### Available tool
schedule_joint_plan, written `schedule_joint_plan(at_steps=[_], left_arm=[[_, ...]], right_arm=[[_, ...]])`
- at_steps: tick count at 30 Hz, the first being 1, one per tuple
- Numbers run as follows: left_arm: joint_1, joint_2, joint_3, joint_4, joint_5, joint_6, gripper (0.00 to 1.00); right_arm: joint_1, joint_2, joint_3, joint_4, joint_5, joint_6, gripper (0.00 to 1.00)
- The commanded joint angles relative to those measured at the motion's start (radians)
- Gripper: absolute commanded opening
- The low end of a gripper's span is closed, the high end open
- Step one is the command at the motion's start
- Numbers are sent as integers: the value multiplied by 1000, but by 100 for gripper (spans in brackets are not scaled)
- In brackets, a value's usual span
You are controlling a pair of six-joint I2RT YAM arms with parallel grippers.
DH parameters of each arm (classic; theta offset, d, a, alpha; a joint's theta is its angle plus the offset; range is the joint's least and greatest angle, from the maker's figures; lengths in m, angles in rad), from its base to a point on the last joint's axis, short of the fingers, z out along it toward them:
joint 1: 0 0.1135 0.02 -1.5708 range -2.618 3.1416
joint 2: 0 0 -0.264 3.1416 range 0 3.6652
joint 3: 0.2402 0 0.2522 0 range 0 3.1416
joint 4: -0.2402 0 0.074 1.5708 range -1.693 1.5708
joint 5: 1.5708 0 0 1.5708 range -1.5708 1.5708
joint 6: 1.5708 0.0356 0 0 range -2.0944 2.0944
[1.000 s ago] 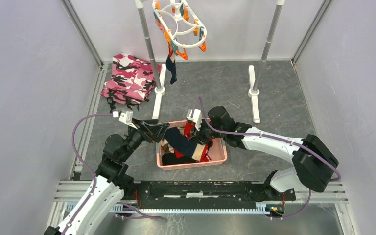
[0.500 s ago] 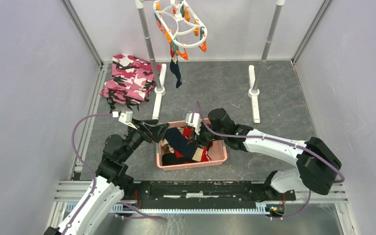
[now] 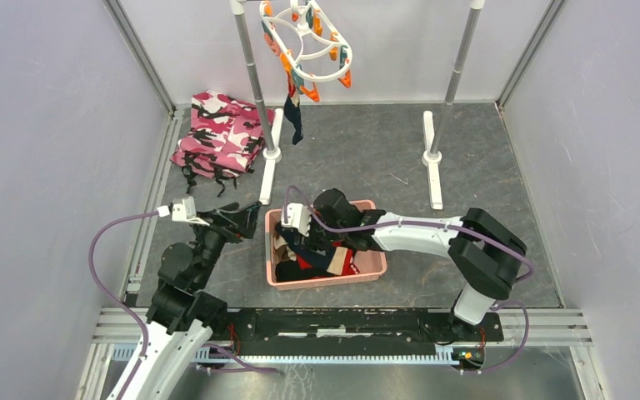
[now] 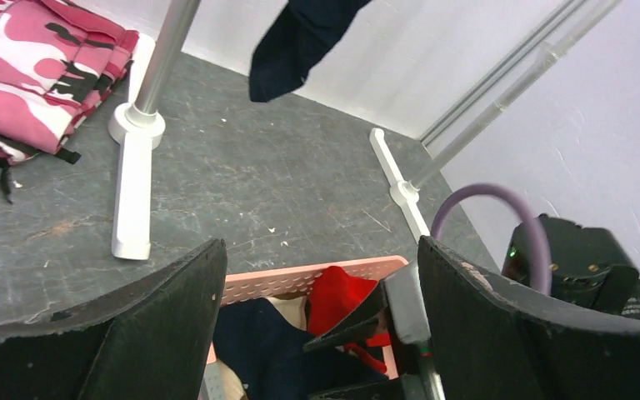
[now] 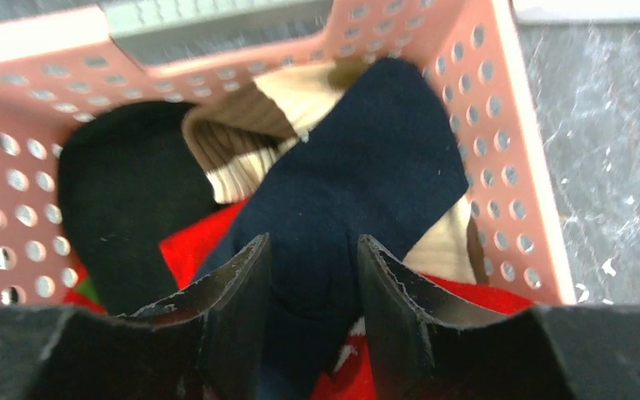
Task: Clip the socks to the hanger
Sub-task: Pick up the sock from the bin.
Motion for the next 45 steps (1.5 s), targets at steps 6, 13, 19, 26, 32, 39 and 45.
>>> schedule_joint_plan(at_steps=[6, 13, 19, 26, 32, 39, 45], left_arm=[[1, -24, 18, -30, -76, 39, 89], [0, 4, 7, 14, 4, 31, 89], [1, 28, -41, 139, 117, 1, 90], [1, 183, -119, 324, 275, -203, 91], [0, 322, -164, 364, 319, -490, 89], [-4, 327, -151, 219, 273, -703, 89], [-36, 470, -134, 205, 287, -807, 78]], right_arm=[[20, 42, 16, -70, 130, -40, 14], [-6, -150, -63, 19, 19, 6, 0], [-82, -268, -106, 34, -61, 53, 13], [-165, -285, -181, 116, -146, 145, 12], [-179, -267, -190, 137, -151, 170, 10], [-188, -247, -191, 175, -164, 200, 10], [-188, -245, -195, 194, -169, 220, 10]])
